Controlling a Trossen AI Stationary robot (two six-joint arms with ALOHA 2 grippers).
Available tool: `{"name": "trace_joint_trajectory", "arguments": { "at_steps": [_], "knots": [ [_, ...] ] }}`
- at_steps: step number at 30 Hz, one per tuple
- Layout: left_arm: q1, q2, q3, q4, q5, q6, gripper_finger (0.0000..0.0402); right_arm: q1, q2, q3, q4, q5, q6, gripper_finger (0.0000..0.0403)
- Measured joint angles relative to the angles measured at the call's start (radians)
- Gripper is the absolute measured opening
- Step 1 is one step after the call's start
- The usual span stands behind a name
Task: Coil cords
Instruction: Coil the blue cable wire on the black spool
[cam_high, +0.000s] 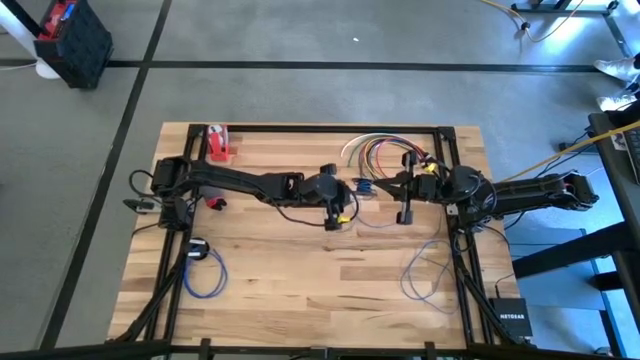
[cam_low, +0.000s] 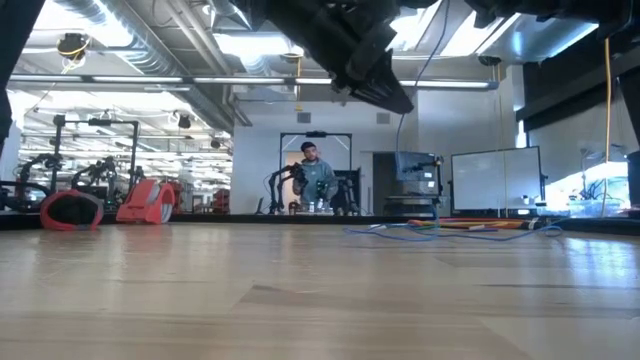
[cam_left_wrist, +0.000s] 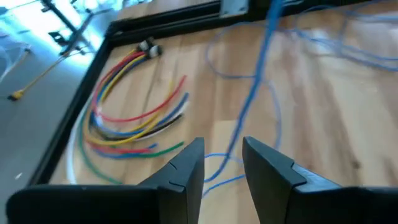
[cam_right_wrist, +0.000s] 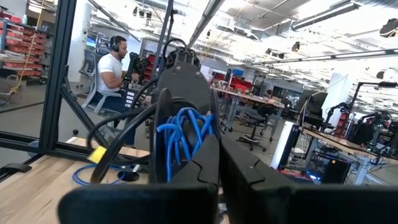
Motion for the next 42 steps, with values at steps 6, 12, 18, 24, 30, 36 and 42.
{"name": "trace_joint_trajectory", "arguments": {
  "at_steps": [6, 12, 18, 24, 30, 36, 42],
  "knots": [
    [0.003, 0.011, 0.0, -0.006, 0.005, 0.011, 0.0082, 0.0, 0.0, 0.0, 0.001, 0.0, 0.0, 0.0007],
    [0.004, 0.001, 0.0, -0.034, -0.015, 0.011, 0.0012, 0.0, 0.0, 0.0, -0.001, 0.0, 0.0, 0.0007],
    [-0.014, -0.082, 0.0, -0.195, -0.18, -0.072, 0.0011, 0.0, 0.0, 0.0, -0.031, 0.0, -0.03, 0.0007],
    [-0.041, -0.202, 0.0, -0.288, -0.243, -0.139, 0.0006, 0.0, 0.001, 0.0, -0.088, 0.018, -0.097, 0.0007],
    [-0.04, -0.3, 0.0, -0.303, -0.247, -0.191, 0.0003, 0.0, 0.051, 0.0, -0.102, 0.072, -0.172, 0.0007],
    [-0.037, -0.312, 0.0, -0.297, -0.24, -0.216, 0.0005, 0.0, 0.14, 0.015, -0.105, 0.275, -0.249, 0.0007],
    [-0.069, -0.296, 0.0, -0.249, -0.209, -0.232, 0.0005, 0.0, 0.212, 0.032, -0.1, 0.422, -0.291, 0.0007]
  ]
}}
